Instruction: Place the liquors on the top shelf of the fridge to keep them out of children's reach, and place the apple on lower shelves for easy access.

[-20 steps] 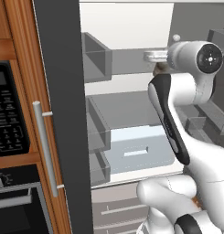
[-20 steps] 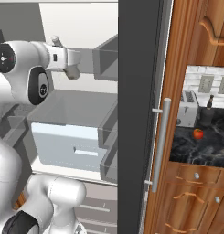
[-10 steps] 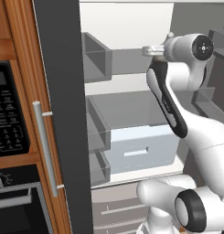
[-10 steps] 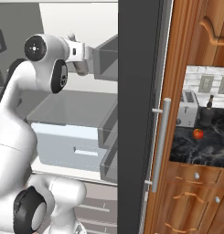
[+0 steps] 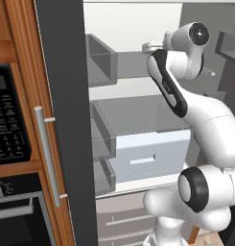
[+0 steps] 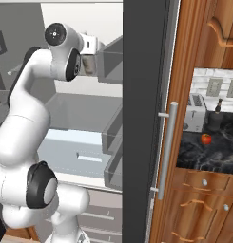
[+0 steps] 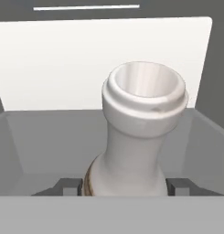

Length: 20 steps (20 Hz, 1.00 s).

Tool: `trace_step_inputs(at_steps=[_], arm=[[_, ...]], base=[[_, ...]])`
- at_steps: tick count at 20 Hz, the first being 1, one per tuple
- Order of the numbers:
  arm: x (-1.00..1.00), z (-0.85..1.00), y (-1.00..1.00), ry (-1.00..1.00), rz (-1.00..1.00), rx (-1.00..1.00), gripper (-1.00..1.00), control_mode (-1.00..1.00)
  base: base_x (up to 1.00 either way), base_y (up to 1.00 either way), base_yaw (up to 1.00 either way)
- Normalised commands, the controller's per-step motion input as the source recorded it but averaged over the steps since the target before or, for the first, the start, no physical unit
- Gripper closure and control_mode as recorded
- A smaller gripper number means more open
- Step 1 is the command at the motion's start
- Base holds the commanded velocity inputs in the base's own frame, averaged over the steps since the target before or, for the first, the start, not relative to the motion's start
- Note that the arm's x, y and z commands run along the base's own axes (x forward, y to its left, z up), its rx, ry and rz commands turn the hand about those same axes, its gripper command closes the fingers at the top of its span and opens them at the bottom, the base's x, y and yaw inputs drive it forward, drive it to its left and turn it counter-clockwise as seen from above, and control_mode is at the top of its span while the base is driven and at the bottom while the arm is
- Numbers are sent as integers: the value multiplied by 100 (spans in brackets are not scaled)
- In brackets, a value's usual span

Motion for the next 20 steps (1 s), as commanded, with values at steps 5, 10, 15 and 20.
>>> trace_step_inputs(at_steps=[5,10,15,20], arm=[[66,0,0,3,2,0,100,-100],[67,-4,0,1,4,0,100,-100],[67,-14,2,2,4,-2,100,-100],[66,-15,16,4,3,-7,100,-100]], base=[[0,0,0],[0,0,0],[0,0,0],[0,0,0]])
